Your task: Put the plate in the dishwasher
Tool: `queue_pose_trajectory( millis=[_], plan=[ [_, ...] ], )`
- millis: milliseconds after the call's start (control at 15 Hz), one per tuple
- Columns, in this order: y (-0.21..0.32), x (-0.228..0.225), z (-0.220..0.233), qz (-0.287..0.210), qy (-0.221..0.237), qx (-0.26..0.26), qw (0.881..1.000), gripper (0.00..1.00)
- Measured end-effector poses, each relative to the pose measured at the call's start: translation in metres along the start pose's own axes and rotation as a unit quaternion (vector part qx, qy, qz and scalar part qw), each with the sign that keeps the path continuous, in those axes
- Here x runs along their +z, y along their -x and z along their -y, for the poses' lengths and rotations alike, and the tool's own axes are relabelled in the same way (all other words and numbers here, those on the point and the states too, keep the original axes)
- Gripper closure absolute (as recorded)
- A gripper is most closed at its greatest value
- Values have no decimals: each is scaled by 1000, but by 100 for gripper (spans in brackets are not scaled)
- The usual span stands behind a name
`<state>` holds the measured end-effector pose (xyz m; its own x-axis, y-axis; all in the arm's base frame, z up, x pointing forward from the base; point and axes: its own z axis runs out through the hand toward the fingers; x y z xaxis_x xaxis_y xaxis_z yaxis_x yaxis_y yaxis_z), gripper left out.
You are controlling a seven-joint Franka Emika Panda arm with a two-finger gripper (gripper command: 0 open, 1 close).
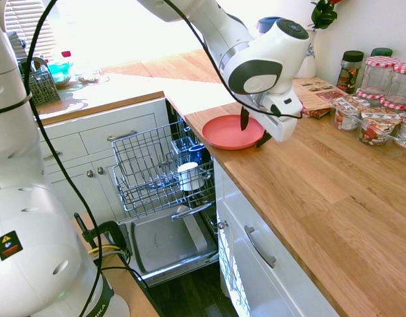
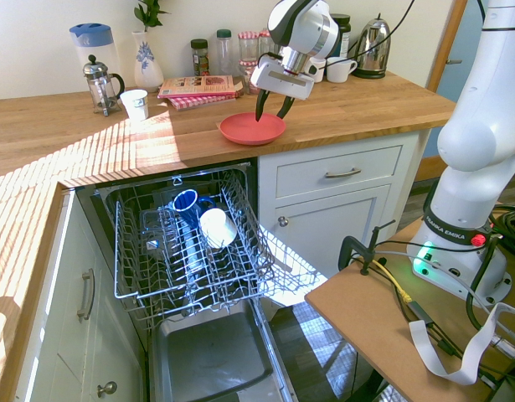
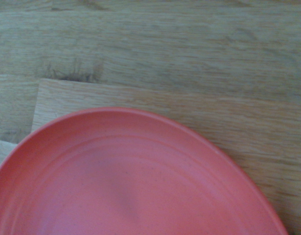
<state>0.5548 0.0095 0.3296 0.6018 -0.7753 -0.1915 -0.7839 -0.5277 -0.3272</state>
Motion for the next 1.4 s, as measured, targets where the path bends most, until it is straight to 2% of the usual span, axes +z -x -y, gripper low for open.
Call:
queue_pose_trajectory(
  millis=[867, 1000, 1200, 1400],
  plan=[
    [-7, 9, 8, 17, 13, -13, 1000, 100],
    [-5, 2, 17, 12, 19, -30, 999, 100],
    [13, -27, 58, -12, 42, -69, 997, 100],
    [93, -72, 133, -80, 99, -115, 985, 100]
  ],
)
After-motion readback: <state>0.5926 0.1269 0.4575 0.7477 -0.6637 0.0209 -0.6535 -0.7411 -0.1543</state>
